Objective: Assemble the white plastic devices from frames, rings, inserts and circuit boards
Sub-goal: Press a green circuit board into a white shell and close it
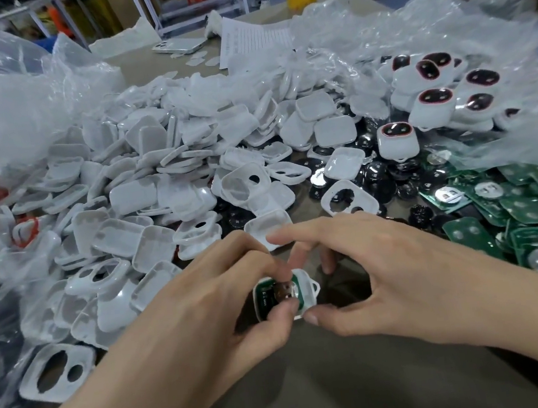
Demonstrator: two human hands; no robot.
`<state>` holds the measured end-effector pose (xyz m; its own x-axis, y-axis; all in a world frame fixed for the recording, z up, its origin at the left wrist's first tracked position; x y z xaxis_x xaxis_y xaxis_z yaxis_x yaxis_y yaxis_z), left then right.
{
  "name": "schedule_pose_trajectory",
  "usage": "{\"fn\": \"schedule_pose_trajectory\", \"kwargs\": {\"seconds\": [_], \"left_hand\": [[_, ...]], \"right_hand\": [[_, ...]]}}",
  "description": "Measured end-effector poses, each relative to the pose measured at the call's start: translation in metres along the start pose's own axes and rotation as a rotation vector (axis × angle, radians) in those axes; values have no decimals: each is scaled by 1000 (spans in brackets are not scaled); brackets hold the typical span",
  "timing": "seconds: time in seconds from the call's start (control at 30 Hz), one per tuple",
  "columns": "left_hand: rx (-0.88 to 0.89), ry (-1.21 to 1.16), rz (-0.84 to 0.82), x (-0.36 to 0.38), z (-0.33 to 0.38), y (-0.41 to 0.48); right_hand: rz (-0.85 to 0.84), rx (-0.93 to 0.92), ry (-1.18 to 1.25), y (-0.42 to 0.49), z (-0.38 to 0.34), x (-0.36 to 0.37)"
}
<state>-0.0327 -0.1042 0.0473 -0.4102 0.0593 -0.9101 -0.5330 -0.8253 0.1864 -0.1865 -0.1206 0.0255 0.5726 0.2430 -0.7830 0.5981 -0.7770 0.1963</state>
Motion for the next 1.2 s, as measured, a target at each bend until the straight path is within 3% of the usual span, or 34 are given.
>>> {"fn": "schedule_pose_trajectory", "kwargs": {"seconds": [0.33,0.67,1.0,1.2], "left_hand": [[7,-25,42,3,-7,-2],[16,-26,40,3,-8,-2],[10,13,-9,2,-3,0],[-18,17,-42,1,-3,1]], "right_hand": [[12,44,23,-1,2,-2],[7,-102,-32,-1,-2,-4],[-3,-186,-340,-4,-8,-1],[-37,-166,-301,-4,-6,-2]]}}
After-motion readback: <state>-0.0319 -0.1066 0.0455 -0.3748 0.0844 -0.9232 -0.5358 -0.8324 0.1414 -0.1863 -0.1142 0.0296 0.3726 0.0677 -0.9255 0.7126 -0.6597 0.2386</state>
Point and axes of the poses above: each hand's wrist, its own y-axis towards the middle knuckle, its own x-axis out of the palm, z = x × y, the point moved 6 cm from there along y, towards the middle knuckle, and after that the axes turned 3 degrees about z, right-handed, at the moved point
